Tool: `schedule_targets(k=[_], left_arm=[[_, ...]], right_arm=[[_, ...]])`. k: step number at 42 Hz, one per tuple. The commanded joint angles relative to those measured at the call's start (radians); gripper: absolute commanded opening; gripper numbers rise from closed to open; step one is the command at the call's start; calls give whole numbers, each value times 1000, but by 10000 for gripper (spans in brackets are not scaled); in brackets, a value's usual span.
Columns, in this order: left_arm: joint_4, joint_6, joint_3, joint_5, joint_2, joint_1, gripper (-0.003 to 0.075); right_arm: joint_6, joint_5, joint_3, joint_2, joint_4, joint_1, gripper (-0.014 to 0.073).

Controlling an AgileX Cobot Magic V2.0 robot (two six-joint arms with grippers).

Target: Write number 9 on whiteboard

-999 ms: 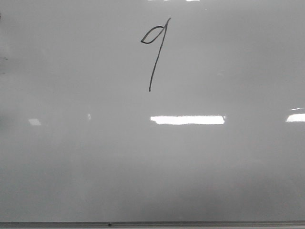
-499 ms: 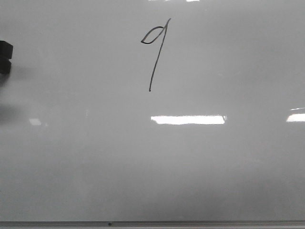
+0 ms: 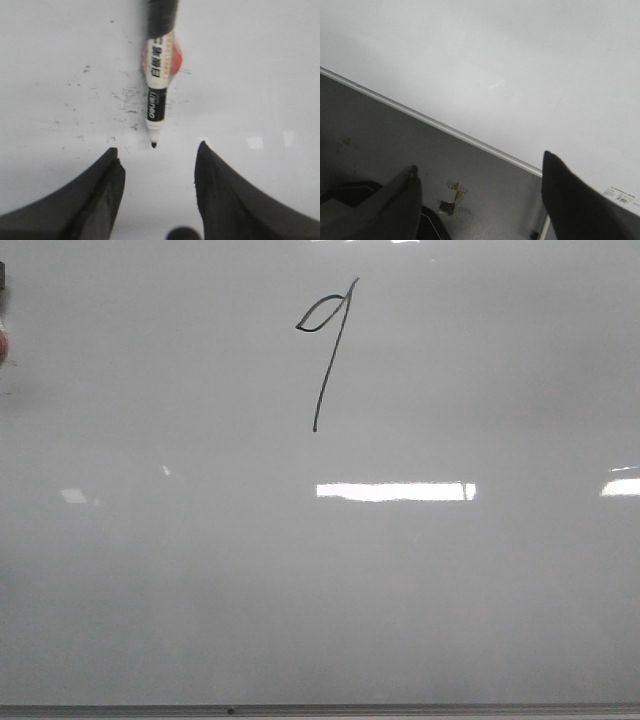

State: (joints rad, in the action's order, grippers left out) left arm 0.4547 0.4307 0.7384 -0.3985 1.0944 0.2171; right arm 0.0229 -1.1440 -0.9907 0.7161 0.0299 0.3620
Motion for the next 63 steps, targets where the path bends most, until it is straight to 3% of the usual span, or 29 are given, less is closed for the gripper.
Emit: schedule_targets(k=[1,8,14,22,26,30,37,45,49,54,63], left_arm=[[-14,-7,32,-104,-131,90,325],[-133,-98,32,-263,-279,264,314],[-379,-328,32,-338,-382,435,314],[-412,-337,32,-339,-409,570,314],[-412,-337,32,-330,-406,583,314],[-412,-337,32,-328,-406,583,314],[-410,-337,32,-328,-406,583,251],[-410,-342,32,-328,-406,583,64],[-408,-362,32,-328,-406,583,-18],[-406,-475,32,-335,-406,583,-19],[-409,-478,32,-331,-406,583,-19]], right_arm=[[-7,82,9,-69,16,-5,528],[-1,78,58,-171,16,-5,528],[18,23,82,-247,-7,-5,528],[19,-9,83,-272,-30,-5,528],[19,-10,83,-272,-30,-5,524],[19,-11,83,-272,-30,-5,456],[19,-11,83,-272,-30,-5,192],[19,-11,83,-272,-30,-5,-63],[19,-11,83,-272,-30,-5,-67],[19,15,83,-272,-30,-5,-69],[19,17,83,-272,-30,-5,-69]])
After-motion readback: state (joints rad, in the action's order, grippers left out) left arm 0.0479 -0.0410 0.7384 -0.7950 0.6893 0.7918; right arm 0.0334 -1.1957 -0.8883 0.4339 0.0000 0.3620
